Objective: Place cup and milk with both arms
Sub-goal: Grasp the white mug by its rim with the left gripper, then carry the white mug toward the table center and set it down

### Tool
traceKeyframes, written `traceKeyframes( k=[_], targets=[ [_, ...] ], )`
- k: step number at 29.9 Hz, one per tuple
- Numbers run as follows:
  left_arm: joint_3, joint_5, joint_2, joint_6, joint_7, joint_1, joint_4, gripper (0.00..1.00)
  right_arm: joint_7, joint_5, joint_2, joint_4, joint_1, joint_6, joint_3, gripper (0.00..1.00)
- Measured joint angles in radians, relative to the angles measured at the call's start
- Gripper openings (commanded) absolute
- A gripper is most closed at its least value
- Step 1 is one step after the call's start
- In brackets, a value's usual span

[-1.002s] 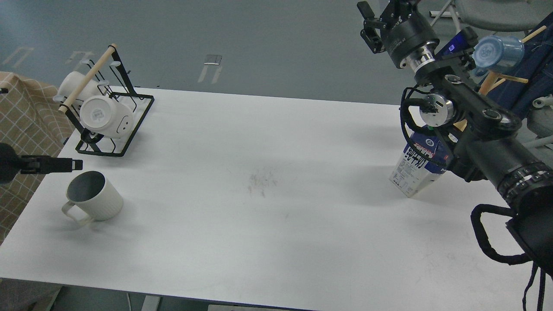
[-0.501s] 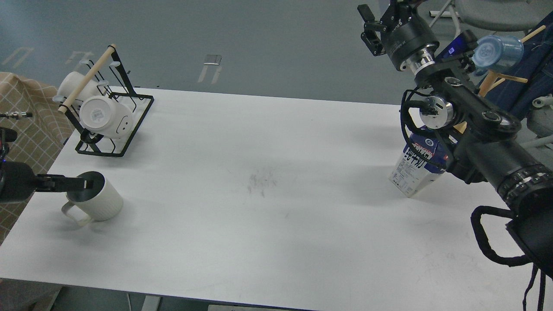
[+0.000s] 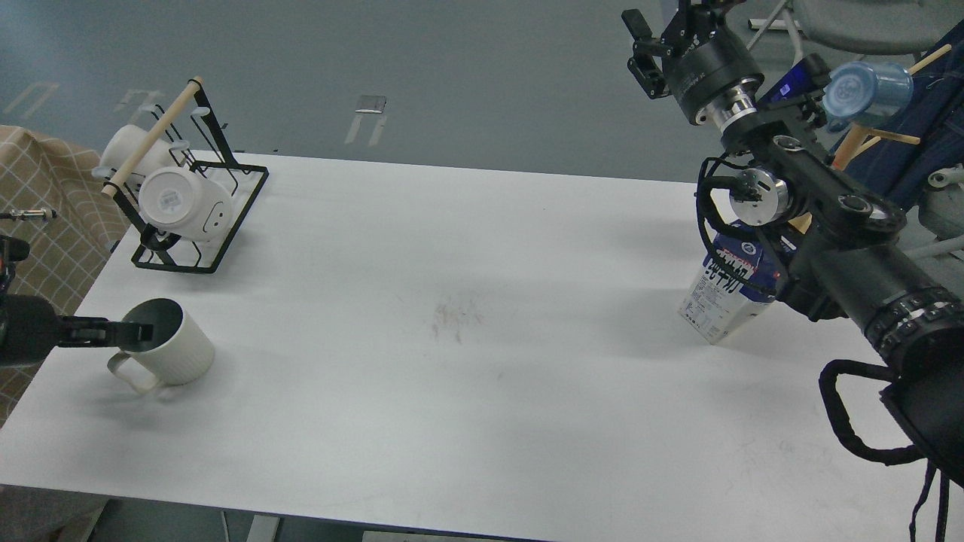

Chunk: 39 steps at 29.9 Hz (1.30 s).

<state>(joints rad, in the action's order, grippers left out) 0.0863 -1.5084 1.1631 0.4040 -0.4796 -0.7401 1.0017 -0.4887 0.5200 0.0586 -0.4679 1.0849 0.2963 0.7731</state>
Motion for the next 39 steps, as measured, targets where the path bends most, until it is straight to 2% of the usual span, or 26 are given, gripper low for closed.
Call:
traceKeyframes(
  k=[9,19,22,25,28,34,39],
  targets=[
    [0.006,0.005,0.021,-0.002,-0.001,-0.014,0.054,0.0,0.0,0.001,0.0,0.0,0.0,-0.002,-0.002,1.0],
    [0.013,-0.059,0.119,-0.006,0.016,-0.09,0.33,0.0,0.0,0.0,0.007,0.0,0.005,-0.003,0.001,1.0],
    [0.013,-0.067,0.13,-0.002,0.045,-0.156,0.445,0.0,0.0,0.0,0.009,0.0,0.016,-0.005,0.002,1.0],
    [0.014,-0.069,0.118,0.01,0.1,-0.231,0.542,0.0,0.0,0.0,0.01,0.0,0.034,-0.006,0.002,1.0],
    [0.014,-0.07,0.055,0.037,0.148,-0.294,0.583,0.0,0.0,0.001,0.011,0.003,0.055,-0.013,0.002,1.0],
    [0.004,-0.094,-0.173,0.083,0.224,-0.404,0.568,0.0,0.0,0.002,0.002,0.01,0.102,-0.026,-0.002,1.0],
    [0.001,-0.17,-0.379,0.085,0.244,-0.456,0.477,0.0,0.0,0.003,-0.001,0.012,0.117,-0.034,-0.007,1.0]
  ],
)
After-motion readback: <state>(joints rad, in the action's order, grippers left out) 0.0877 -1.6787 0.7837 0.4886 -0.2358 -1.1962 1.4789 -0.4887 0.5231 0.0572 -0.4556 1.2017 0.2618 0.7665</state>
